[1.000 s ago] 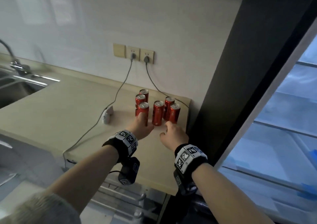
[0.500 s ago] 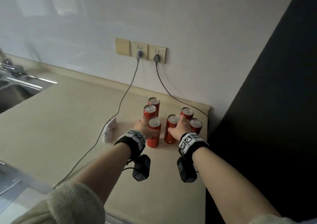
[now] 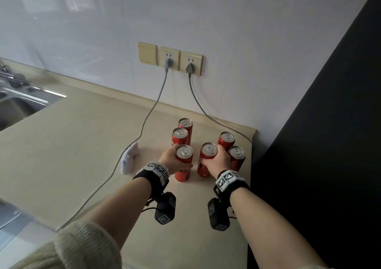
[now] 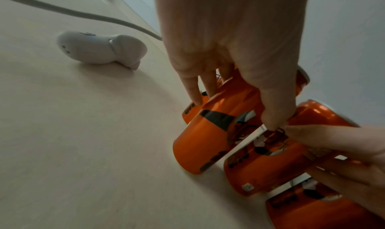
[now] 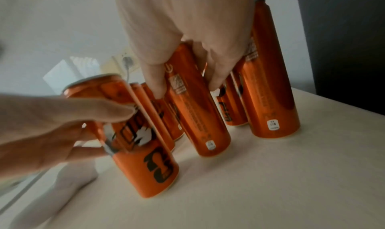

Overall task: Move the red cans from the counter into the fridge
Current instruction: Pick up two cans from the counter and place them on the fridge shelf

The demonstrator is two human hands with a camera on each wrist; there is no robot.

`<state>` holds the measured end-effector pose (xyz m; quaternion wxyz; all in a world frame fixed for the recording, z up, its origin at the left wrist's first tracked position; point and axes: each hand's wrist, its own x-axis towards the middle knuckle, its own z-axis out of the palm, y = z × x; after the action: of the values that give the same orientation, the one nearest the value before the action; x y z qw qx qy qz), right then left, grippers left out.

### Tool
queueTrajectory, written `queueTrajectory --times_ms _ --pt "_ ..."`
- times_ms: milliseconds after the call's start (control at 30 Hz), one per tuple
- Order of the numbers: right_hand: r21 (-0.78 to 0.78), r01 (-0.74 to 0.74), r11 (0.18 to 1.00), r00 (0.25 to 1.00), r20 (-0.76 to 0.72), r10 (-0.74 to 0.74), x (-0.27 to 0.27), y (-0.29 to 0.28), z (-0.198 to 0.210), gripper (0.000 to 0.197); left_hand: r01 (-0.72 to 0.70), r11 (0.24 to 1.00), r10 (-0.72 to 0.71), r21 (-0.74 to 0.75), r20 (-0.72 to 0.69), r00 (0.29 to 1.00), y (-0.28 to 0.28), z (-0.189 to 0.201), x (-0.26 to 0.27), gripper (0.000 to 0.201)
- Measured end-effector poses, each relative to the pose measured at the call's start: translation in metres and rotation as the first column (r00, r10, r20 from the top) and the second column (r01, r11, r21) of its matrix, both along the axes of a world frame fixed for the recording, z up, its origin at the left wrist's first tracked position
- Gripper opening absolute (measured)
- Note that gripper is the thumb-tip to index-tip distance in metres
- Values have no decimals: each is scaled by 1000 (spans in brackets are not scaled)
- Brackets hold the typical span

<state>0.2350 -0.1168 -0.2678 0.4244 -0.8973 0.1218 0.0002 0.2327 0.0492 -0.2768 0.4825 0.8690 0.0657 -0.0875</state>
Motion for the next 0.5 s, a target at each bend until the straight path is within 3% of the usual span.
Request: queueTrajectory --times_ms 167,333,500 --pt "-30 -16 999 988 156 20 -47 4 4 53 -80 997 81 -18 73 994 -5 2 -29 60" --pt "48 -76 996 961 271 60 -101 -1 21 54 -168 973 195 -162 172 966 -15 18 -78 49" --pt "-108 -170 980 902 384 199 -183 -13 34 56 -185 944 262 -273 283 923 -30 33 -146 47"
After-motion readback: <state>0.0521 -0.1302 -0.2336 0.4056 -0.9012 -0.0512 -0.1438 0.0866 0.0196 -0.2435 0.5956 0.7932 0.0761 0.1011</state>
